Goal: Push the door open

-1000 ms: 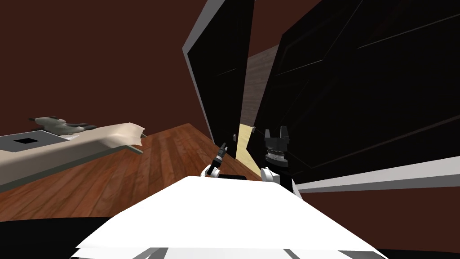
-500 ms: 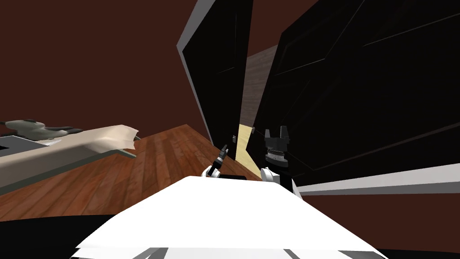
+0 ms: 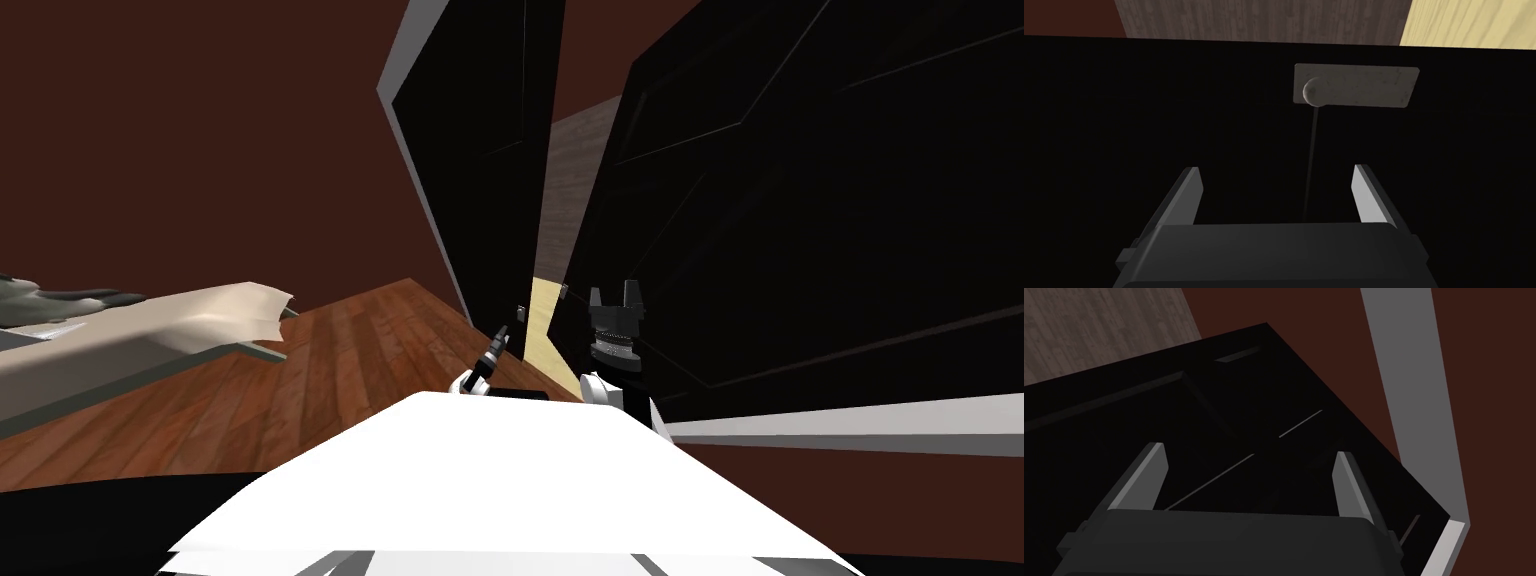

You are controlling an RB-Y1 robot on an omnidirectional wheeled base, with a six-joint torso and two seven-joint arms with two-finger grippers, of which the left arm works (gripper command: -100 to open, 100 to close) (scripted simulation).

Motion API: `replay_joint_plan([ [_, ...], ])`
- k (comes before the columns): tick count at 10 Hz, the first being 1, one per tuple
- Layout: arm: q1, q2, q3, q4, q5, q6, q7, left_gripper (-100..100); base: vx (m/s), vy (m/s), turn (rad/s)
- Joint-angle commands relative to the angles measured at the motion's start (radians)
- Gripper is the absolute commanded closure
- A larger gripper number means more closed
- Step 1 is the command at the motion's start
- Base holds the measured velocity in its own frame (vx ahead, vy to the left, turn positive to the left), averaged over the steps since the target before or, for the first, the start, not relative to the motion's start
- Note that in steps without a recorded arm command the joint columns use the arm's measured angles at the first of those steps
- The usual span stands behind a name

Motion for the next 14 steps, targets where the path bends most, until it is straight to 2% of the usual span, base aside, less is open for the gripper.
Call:
replay_joint_plan([
  [1, -0.019, 0.001, -0.017, 0.045, 0.003, -0.008, -0.001, -100, 0.119, 0.027, -0.072],
  [5, -0.054, 0.004, -0.048, 0.136, 0.008, -0.027, -0.002, -100, 0.12, 0.037, -0.056],
  [6, -0.047, 0.003, -0.044, 0.119, 0.007, -0.023, -0.002, -100, 0.053, 0.021, -0.012],
  [14, -0.048, -0.019, -0.019, 0.158, 0.008, -0.041, -0.016, -100, 0.185, -0.089, -0.033],
])
